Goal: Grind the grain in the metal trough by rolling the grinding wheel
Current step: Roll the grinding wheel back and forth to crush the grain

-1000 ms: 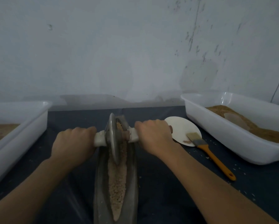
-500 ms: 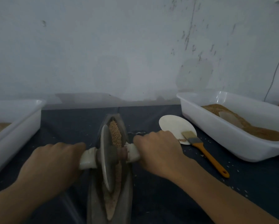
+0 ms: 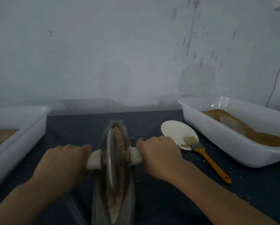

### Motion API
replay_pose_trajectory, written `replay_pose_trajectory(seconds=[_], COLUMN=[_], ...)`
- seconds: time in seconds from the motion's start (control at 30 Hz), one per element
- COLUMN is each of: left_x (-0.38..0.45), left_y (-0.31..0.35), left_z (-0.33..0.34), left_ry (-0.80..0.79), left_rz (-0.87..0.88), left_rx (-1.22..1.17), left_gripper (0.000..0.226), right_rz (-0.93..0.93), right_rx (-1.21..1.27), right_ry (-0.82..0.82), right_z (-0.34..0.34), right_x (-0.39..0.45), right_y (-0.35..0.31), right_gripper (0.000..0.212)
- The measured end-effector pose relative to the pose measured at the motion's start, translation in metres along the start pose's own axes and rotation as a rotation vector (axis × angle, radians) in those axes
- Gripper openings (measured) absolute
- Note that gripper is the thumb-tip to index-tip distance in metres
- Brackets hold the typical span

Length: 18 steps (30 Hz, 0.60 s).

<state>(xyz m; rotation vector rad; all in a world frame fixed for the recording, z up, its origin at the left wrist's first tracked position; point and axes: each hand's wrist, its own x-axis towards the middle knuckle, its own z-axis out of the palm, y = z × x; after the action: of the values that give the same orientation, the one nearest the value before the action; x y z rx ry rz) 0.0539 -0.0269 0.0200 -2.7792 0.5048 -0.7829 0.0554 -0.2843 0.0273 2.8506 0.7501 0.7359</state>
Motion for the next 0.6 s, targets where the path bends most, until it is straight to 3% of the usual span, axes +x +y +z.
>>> replay_pose_trajectory(seconds=[0.13, 0.3, 0.47, 0.6], left_x=[-0.024, -0.007, 0.024, 0.037], left_y=[0.003, 0.0, -0.006, -0.007], left_z=[-0.021, -0.006, 0.03, 0.03], left_ry=[0.079, -0.051, 0.029, 0.009], left_rz=[0.069, 0.028, -0.13, -0.13], left_rx=[-0.074, -0.015, -0.069, -0.002], left_gripper=[0.054, 0.048, 0.025, 0.023], right_rz=[0.012, 0.059, 0.087, 0.096], right_rx=[0.065, 0.002, -0.102, -0.119], right_ry=[-0.045, -0.051, -0.018, 0.003], right_z=[-0.013, -0.009, 0.008, 0.016], right_x=[-0.03, -0.013, 0.039, 0.05], right_y=[-0.005, -0.006, 0.004, 0.01], right_gripper=[0.034, 0.016, 0.014, 0.016])
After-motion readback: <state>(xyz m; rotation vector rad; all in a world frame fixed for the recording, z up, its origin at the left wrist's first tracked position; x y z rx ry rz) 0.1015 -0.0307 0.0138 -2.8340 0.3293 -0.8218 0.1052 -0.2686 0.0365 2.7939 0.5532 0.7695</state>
